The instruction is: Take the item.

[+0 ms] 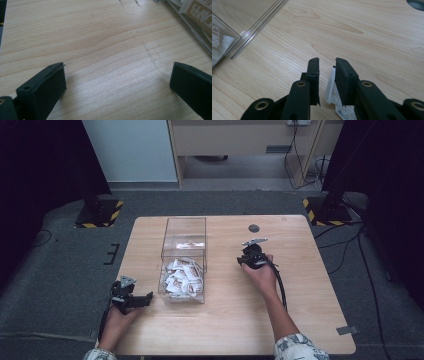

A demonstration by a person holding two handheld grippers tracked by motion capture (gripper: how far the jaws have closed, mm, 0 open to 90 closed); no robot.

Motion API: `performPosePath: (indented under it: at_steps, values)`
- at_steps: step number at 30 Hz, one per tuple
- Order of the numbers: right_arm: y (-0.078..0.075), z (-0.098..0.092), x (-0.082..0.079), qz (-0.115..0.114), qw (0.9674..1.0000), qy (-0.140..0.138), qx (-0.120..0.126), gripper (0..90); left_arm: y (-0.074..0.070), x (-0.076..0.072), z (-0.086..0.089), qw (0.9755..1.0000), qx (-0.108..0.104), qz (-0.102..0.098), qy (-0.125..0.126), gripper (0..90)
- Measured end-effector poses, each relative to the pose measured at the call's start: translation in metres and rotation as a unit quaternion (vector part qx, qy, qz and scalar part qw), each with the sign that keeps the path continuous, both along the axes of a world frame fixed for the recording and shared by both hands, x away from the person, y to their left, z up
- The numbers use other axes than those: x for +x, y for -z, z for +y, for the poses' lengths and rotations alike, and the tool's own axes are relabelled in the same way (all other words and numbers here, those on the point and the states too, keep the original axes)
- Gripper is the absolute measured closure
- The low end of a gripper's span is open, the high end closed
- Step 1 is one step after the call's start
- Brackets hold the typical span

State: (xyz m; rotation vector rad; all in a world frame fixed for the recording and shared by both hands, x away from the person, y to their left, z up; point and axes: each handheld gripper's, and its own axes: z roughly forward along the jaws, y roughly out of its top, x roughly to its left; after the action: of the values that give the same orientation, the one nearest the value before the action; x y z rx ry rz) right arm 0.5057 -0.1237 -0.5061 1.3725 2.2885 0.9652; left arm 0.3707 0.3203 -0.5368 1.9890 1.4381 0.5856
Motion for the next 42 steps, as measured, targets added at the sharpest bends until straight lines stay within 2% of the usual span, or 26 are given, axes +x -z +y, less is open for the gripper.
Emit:
performPosePath:
  at_steps: [3,23,27,33,42]
  values:
    - [0.0,-0.001,-0.001,-0.001,1.0,0.002,0.009,70.2,0.0,0.0,0.0,1.0,0.0,0.0,0.0,0.0]
    - [-0.003,-0.006,-0.006,-0.005,0.9998,0.011,0.019,55.0,0.0,0.0,0.0,1.0,0.0,0.0,0.0,0.0]
    - [-0.005,-0.007,-0.006,-0.006,0.9997,0.015,0.017,47.8,0.0,0.0,0.0,1.0,0.0,0.0,0.0,0.0]
    - [-0.007,-0.007,-0.008,-0.009,0.9998,0.018,0.003,36.8,0.0,0.0,0.0,1.0,0.0,0.0,0.0,0.0]
    - [-0.014,-0.007,-0.012,-0.017,0.9997,0.015,0.012,27.2,0.0,0.0,0.0,1.0,0.0,0.0,0.0,0.0]
